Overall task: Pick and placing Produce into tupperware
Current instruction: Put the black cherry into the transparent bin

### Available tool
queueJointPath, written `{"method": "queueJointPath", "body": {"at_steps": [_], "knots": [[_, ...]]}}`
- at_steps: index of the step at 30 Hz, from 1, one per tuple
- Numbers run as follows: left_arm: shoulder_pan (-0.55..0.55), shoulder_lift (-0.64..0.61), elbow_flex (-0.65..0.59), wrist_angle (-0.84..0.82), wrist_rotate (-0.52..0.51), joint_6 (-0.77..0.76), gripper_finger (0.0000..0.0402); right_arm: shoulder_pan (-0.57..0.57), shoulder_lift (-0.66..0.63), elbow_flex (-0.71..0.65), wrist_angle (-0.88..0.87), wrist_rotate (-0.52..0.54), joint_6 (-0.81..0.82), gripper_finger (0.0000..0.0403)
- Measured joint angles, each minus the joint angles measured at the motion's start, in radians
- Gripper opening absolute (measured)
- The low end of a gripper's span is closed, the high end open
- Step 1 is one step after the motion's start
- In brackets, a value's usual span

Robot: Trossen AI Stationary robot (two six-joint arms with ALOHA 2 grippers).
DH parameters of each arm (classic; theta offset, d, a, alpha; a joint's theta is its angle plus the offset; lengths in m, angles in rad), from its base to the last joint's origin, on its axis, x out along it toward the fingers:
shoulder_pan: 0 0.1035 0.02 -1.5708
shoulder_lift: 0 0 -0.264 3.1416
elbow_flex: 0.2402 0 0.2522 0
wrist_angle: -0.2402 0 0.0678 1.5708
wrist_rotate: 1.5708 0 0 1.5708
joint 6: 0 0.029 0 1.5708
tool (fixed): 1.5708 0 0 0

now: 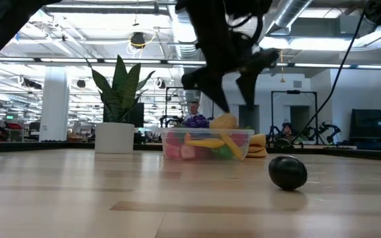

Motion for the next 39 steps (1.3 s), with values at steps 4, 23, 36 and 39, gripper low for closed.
{"method": "queueJointPath", "body": {"at_steps": [4, 23, 36, 39], "knots": [[0.000, -0.001, 0.073, 0.003, 0.046, 0.068, 0.0246, 0.000, 0.000, 0.000, 0.000, 0.000, -0.004, 0.0129], [-0.064, -0.032, 0.421, -0.238, 0.394, 0.433, 0.0246, -0.224, 0.000, -0.001, 0.000, 0.027, -0.121, 0.0129], [-0.186, -0.032, 0.415, -0.793, 0.234, 0.534, 0.0246, -0.471, 0.000, -0.001, 0.063, 0.053, -0.143, 0.0129], [-0.203, -0.042, 0.391, -0.776, 0.200, 0.584, 0.0246, -0.517, 0.000, -0.001, 0.150, 0.051, -0.208, 0.0129]]}}
